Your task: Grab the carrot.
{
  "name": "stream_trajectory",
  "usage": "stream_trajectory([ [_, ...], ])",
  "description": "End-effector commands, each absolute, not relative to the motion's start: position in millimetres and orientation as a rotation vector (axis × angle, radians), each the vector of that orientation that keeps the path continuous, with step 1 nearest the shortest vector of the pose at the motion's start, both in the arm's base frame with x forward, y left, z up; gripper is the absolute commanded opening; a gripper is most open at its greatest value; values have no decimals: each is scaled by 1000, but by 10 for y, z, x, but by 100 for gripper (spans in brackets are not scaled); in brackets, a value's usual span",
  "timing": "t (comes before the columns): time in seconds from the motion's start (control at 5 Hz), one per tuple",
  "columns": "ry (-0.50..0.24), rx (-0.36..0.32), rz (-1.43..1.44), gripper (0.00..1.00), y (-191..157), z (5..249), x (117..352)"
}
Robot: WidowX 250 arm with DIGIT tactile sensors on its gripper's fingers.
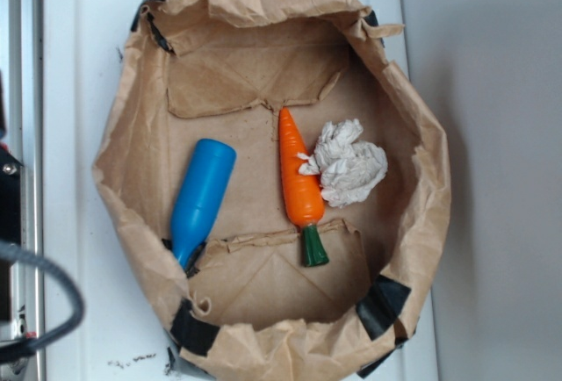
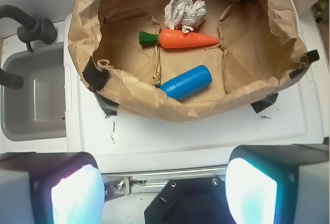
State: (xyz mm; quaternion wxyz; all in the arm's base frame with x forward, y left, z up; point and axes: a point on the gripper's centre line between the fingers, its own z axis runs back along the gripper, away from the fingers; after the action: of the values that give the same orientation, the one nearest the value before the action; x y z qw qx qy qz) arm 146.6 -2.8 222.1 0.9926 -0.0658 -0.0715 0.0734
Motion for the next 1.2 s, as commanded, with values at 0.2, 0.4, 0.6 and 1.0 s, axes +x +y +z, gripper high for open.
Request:
stream_trajectory([
  [0.2, -147, -48, 245, 100, -120, 1808, 1908],
  [0.4, -123, -6, 306, 100, -54, 1617, 2197],
  [0.6, -126, 19, 371, 100, 59, 1539, 2429],
  [1.0, -126, 19, 371, 100, 59, 1539, 2429],
])
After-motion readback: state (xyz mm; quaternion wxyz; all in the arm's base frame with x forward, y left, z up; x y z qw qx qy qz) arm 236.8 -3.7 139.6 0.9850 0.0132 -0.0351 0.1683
